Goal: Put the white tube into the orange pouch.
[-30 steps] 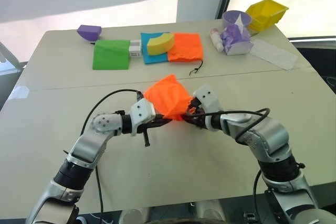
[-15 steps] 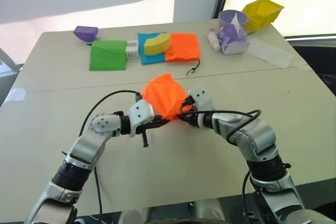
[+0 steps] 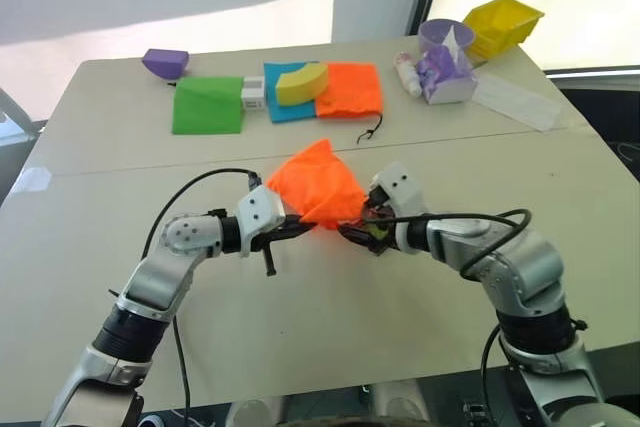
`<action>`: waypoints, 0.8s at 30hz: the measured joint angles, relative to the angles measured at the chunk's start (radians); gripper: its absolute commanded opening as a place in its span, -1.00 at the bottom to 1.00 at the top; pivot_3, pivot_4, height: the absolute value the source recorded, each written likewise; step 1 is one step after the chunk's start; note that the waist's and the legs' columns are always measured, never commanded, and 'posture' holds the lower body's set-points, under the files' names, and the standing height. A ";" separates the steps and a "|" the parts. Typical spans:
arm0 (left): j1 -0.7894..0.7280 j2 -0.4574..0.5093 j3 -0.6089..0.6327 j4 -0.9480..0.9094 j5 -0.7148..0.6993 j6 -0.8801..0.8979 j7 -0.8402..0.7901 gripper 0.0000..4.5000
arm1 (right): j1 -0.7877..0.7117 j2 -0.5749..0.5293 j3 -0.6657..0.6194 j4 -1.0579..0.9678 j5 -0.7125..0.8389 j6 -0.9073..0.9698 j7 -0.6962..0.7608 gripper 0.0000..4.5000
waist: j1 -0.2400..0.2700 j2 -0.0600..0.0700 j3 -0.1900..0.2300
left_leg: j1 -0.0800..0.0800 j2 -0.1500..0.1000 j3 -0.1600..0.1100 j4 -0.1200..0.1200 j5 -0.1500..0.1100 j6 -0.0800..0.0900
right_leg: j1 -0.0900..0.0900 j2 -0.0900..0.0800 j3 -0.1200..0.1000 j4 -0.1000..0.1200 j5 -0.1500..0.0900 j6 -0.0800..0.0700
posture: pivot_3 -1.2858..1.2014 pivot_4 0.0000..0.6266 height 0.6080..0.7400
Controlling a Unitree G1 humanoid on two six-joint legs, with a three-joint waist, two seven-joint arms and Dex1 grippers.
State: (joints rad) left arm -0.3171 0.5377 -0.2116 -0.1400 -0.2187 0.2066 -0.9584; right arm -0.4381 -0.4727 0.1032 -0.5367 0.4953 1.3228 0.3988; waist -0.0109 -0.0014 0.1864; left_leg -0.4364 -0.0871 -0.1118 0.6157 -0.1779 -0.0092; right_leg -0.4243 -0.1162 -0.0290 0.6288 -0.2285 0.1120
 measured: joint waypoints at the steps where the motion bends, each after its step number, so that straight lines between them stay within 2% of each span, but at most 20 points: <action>1: 0.000 0.000 0.000 0.000 0.000 0.000 0.000 -1.00 | 0.003 -0.022 -0.007 -0.020 0.015 0.007 0.018 0.97 | 0.000 0.000 0.000 | 0.000 0.000 0.000 0.000 0.000 0.000 | 0.000 0.000 0.000 0.000 0.000 0.000 | 0.03 -0.52 1.00; 3: 0.000 -0.001 -0.001 0.000 -0.001 -0.001 0.000 -1.00 | 0.010 -0.061 -0.034 -0.051 0.046 0.018 0.054 0.97 | 0.000 0.000 0.000 | 0.000 0.000 0.000 0.000 0.000 0.000 | 0.000 -0.001 0.000 0.000 0.000 0.000 | 0.03 -0.52 1.00; 6: 0.001 0.001 0.000 0.000 -0.004 -0.001 -0.002 -1.00 | 0.051 -0.177 -0.033 -0.077 0.055 -0.028 0.118 0.97 | 0.002 0.000 0.000 | 0.000 0.000 0.001 0.000 0.000 0.000 | 0.001 -0.002 0.000 -0.001 -0.001 0.001 | 0.03 -0.52 1.00; 8: 0.001 0.003 0.001 0.000 -0.009 -0.001 -0.002 -1.00 | 0.094 -0.265 0.011 -0.070 0.008 -0.110 0.143 0.97 | 0.003 0.000 0.000 | -0.001 -0.001 0.002 0.000 0.000 0.000 | 0.001 -0.002 0.000 -0.002 -0.002 0.003 | 0.03 -0.52 1.00; 10: 0.002 0.004 0.001 0.000 -0.009 -0.001 -0.002 -1.00 | 0.126 -0.302 0.055 -0.044 -0.051 -0.192 0.147 0.97 | 0.001 -0.001 0.000 | -0.001 -0.001 0.002 0.000 0.000 0.000 | 0.001 -0.003 0.000 -0.003 -0.002 0.004 | 0.03 -0.52 1.00; 14: 0.002 0.003 0.001 0.000 -0.010 0.000 -0.002 -1.00 | 0.141 -0.255 0.083 0.019 -0.107 -0.284 0.125 0.97 | -0.001 -0.001 0.000 | -0.001 0.000 0.001 0.000 0.000 0.000 | 0.000 -0.002 0.000 -0.003 -0.001 0.002 | 0.03 -0.52 1.00; 18: 0.008 0.004 0.001 0.000 -0.010 0.001 -0.002 -1.00 | 0.142 -0.195 0.069 0.043 -0.109 -0.290 0.106 0.97 | 0.000 -0.001 0.000 | -0.001 0.000 0.001 0.000 0.000 0.000 | 0.001 -0.002 0.000 -0.002 0.000 0.000 | 0.03 -0.52 1.00; 24: 0.009 0.005 0.001 -0.001 -0.010 0.002 -0.001 -1.00 | 0.116 -0.163 0.054 0.077 -0.122 -0.300 0.095 0.97 | 0.000 -0.001 0.000 | -0.001 0.000 0.001 0.000 0.000 0.000 | 0.000 -0.002 -0.001 -0.002 -0.001 0.001 | 0.03 -0.52 1.00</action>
State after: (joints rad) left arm -0.3082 0.5422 -0.2107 -0.1405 -0.2285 0.2083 -0.9596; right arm -0.3223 -0.6357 0.1575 -0.4601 0.3729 1.0225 0.4936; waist -0.0106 -0.0022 0.1863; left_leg -0.4371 -0.0869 -0.1106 0.6156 -0.1781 -0.0094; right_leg -0.4239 -0.1181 -0.0296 0.6267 -0.2291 0.1130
